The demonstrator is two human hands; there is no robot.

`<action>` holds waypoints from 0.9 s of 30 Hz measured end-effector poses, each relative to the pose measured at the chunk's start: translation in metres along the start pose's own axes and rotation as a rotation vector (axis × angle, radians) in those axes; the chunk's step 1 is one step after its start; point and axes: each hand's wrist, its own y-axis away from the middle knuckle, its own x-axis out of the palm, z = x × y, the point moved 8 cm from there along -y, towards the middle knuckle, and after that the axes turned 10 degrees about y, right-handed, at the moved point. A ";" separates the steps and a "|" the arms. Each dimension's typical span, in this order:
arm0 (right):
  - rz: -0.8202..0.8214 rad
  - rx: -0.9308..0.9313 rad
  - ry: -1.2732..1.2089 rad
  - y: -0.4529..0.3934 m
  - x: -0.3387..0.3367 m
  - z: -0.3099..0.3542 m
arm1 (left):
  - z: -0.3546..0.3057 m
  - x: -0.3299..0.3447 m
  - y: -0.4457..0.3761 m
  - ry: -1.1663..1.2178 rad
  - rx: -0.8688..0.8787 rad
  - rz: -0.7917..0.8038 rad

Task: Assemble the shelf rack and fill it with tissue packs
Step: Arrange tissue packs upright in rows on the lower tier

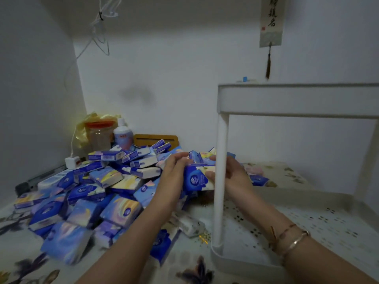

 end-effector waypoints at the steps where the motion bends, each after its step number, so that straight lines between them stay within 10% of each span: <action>1: -0.044 0.008 -0.005 -0.002 -0.004 -0.003 | 0.001 0.008 -0.002 -0.064 0.036 0.041; 10: 0.053 0.259 0.065 0.007 -0.007 -0.016 | 0.027 0.045 0.004 -0.195 0.168 0.303; 15: -0.264 0.312 0.253 0.009 -0.065 -0.011 | 0.012 0.024 -0.004 -0.553 0.474 0.137; 21: -0.162 0.200 1.002 0.016 -0.062 -0.016 | 0.022 0.013 -0.009 -1.116 0.496 -0.003; 27: 0.006 -0.101 1.046 0.012 -0.033 -0.013 | 0.022 0.010 -0.010 -1.115 0.530 -0.037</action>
